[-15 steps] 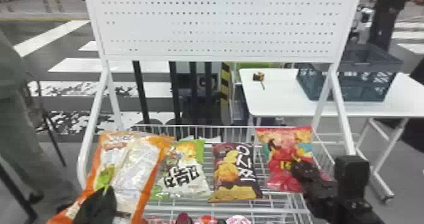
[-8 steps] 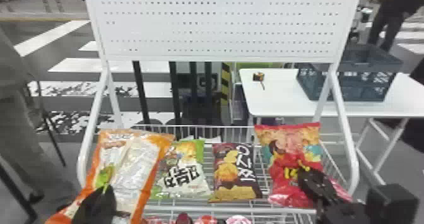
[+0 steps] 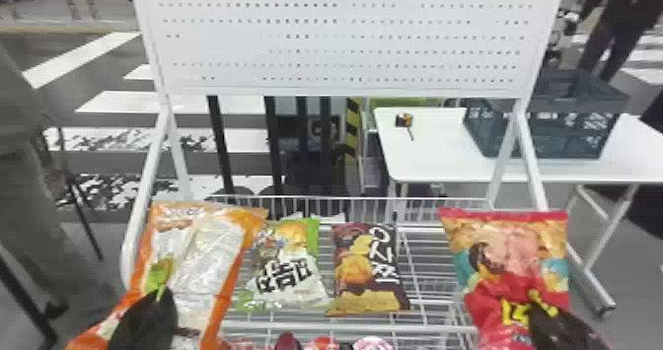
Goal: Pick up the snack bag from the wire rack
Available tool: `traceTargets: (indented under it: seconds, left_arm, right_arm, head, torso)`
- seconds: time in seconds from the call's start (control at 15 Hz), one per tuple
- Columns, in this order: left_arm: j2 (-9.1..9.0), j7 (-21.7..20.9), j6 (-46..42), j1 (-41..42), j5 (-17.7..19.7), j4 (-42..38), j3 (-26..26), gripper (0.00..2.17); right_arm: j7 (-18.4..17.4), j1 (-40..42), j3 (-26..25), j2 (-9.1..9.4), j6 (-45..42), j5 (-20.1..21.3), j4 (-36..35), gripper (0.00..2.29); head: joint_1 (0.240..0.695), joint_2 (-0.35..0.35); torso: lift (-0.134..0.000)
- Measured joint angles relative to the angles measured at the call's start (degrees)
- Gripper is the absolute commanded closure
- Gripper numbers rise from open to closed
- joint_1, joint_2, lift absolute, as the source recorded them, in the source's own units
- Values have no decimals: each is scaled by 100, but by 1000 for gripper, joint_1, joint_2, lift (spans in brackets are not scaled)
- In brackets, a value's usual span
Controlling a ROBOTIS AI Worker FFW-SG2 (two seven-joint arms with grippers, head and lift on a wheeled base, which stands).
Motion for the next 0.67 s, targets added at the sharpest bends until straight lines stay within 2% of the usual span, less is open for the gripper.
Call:
traceTargets:
  seconds: [0.2,0.67]
  left_arm:
    - [-32,-6,-10,-43,20,51,6,1764]
    - [-46,11,-27,-75,38,72,37,1764]
  right_arm:
    - [53,286,17,0,-139,-6,-110,2162]
    - [118,381,21,0,-289,-15,-163,2162]
  head:
    - [499,0]
    - [499,0]
  torso:
    - [0]
    - [0]
